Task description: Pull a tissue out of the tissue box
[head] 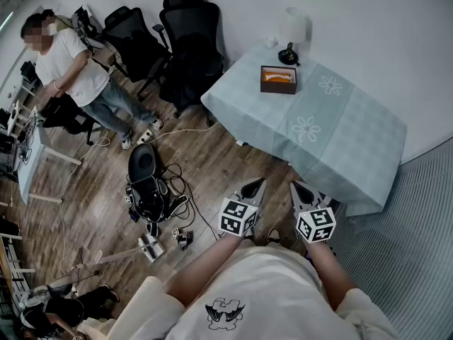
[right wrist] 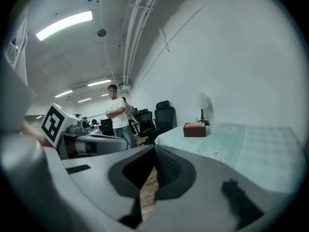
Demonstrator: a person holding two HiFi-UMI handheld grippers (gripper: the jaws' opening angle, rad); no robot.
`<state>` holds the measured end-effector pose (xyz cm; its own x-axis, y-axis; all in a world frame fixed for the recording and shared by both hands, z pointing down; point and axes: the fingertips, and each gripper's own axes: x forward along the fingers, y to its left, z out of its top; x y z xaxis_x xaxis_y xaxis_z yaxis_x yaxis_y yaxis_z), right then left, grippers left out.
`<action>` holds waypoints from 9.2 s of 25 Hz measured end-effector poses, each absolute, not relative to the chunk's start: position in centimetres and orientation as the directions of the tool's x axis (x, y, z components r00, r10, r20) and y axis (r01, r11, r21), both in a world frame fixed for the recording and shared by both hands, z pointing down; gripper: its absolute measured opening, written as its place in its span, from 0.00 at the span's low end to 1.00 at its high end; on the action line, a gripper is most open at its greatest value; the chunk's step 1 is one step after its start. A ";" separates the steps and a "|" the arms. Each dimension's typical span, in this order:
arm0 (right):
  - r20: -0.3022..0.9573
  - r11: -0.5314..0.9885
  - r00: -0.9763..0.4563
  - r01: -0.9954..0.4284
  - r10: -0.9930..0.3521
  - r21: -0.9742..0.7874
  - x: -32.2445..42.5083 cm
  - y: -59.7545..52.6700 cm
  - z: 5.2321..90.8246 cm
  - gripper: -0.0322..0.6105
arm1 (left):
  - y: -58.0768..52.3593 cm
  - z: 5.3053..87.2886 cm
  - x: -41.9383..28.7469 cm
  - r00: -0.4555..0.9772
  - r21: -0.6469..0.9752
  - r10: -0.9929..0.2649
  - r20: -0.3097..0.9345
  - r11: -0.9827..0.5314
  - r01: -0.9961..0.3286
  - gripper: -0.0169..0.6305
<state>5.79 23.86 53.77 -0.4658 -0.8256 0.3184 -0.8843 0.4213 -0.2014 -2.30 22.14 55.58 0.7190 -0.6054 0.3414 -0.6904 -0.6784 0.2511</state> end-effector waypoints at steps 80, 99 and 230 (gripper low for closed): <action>0.388 0.418 -0.490 -0.871 -0.780 -0.260 13.3 -19.0 57.9 0.06 | -21.5 57.3 6.5 0.709 0.259 -0.588 0.390 -0.668 -0.697 0.04; 0.554 0.506 -0.460 -0.859 -0.694 -0.080 13.8 -27.0 63.5 0.06 | -28.5 64.3 6.4 0.664 0.263 -0.549 0.507 -0.635 -0.726 0.04; 0.355 0.336 -0.429 -0.894 -0.831 -0.296 13.6 -16.8 51.7 0.07 | -20.5 52.8 4.0 0.674 0.263 -0.669 0.314 -0.620 -0.739 0.04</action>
<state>13.57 -16.84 51.70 -0.4292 -0.8305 0.3549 -0.8943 0.3358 -0.2957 4.02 -20.53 52.80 0.6735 -0.6692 0.3138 -0.7389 -0.6205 0.2627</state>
